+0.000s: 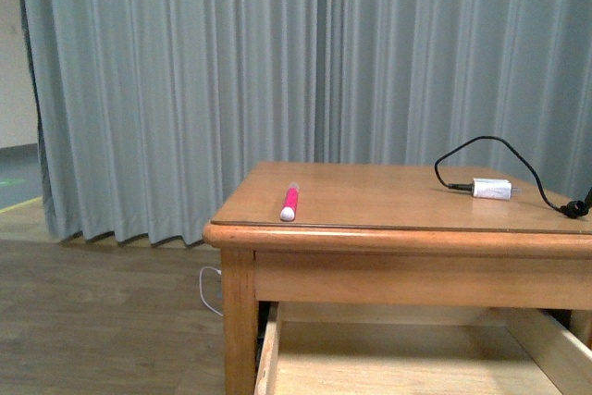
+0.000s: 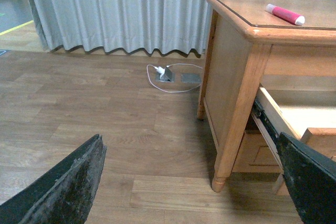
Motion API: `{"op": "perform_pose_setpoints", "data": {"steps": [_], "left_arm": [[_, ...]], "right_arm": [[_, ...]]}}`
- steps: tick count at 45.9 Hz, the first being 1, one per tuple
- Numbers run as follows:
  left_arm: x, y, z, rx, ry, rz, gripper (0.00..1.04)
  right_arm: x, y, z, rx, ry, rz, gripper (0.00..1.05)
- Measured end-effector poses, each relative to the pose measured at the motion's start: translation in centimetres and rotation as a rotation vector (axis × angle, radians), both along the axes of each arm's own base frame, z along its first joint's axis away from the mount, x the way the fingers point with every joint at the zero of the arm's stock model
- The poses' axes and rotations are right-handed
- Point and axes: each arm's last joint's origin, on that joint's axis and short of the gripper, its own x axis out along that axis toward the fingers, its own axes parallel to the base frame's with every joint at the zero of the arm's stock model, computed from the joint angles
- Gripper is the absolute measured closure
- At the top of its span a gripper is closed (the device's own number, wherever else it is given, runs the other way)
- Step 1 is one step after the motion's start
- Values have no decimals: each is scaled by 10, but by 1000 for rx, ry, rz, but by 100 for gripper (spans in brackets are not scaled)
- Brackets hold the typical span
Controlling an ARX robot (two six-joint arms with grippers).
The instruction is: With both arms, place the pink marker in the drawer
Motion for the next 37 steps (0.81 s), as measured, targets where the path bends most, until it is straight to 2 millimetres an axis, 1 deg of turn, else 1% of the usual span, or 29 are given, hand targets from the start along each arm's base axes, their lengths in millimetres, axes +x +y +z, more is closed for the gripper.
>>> {"op": "perform_pose_setpoints", "data": {"steps": [1, 5, 7, 10, 24, 26, 28, 30, 32, 34, 36, 37], "left_arm": [[0, 0, 0, 0, 0, 0, 6], [0, 0, 0, 0, 0, 1, 6], [0, 0, 0, 0, 0, 3, 6], [0, 0, 0, 0, 0, 0, 6], [0, 0, 0, 0, 0, 3, 6], [1, 0, -1, -31, 34, 41, 6], [6, -4, 0, -63, 82, 85, 6], [14, -10, 9, -75, 104, 71, 6], [25, -17, 28, -78, 94, 29, 6], [39, -24, 50, -78, 74, -7, 6], [51, -29, 63, -71, 63, -17, 6], [61, -32, 72, -64, 52, -25, 6]], "right_arm": [[0, 0, 0, 0, -1, 0, 8], [-19, -9, 0, 6, -6, -20, 8], [-26, -11, 4, 14, -41, -24, 8], [-31, -13, 11, 23, -86, -31, 8], [-31, -13, 11, 23, -81, -29, 8], [-31, -13, 11, 23, -80, -29, 8], [-31, -13, 11, 23, -80, -29, 8], [-31, -13, 11, 23, -80, -29, 8], [-31, -13, 11, 23, -80, -29, 8], [-31, -13, 11, 23, -80, -29, 8], [-31, -13, 11, 23, -80, -29, 8], [-31, -13, 11, 23, -80, -29, 8]]}}
